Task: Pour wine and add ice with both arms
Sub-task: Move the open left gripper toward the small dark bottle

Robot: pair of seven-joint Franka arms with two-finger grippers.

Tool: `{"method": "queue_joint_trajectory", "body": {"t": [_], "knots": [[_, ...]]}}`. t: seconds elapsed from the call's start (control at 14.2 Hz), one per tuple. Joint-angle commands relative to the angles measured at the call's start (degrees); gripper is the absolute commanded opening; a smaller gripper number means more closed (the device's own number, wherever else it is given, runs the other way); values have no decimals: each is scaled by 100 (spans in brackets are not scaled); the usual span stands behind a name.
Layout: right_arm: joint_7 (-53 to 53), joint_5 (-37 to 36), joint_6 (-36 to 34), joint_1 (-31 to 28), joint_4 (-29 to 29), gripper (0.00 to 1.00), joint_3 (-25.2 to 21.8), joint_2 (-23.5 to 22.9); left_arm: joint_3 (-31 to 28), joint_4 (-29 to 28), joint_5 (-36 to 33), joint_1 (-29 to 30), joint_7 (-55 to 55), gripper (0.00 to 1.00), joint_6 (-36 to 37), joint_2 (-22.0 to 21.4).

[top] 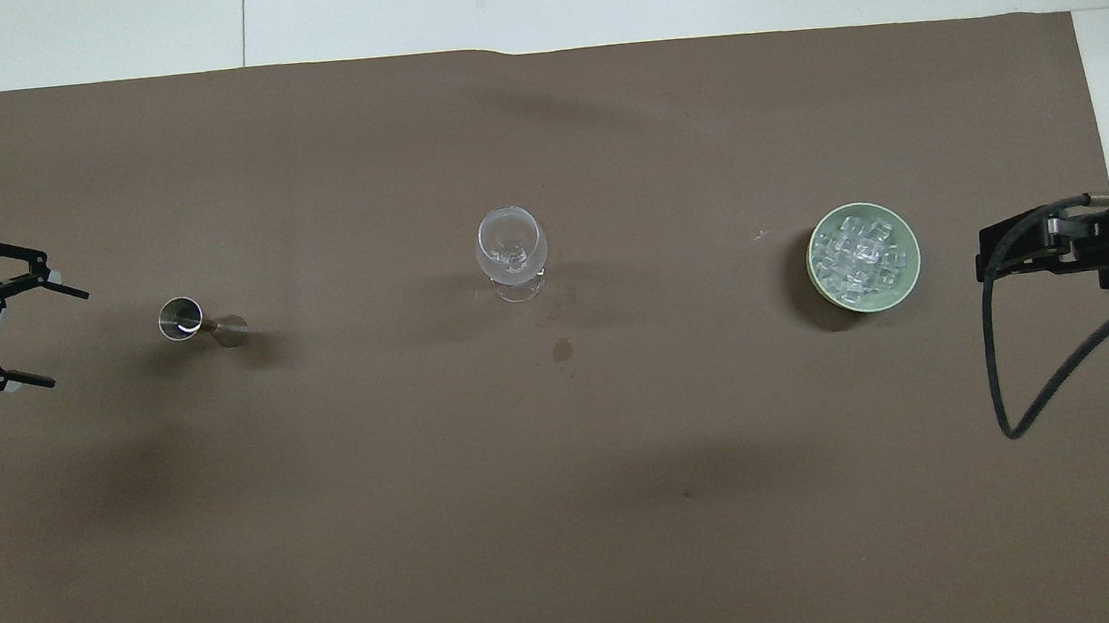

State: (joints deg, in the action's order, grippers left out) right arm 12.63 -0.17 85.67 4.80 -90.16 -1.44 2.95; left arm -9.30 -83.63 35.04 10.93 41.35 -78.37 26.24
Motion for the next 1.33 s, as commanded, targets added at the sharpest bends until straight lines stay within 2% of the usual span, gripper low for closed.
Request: {"method": "queue_joint_trajectory", "body": {"t": [0.0,0.28,0.63,0.77,1.26], "knots": [[-129,140,46,-94,-98,100,4,74,-150,119,459,120,163,100,59,407],[-129,131,55,-85,-98,100,4,74,-168,-126,871,138,390,100,-292,627],[-156,140,55,-85,-98,100,4,74,-204,-188,1812,296,681,100,-362,1014],[-156,140,55,-94,-107,100,4,74,-186,-494,2180,331,629,100,-546,1050],[-156,131,64,-85,-107,100,4,74,-186,-619,2655,375,428,100,-635,1138]]}}
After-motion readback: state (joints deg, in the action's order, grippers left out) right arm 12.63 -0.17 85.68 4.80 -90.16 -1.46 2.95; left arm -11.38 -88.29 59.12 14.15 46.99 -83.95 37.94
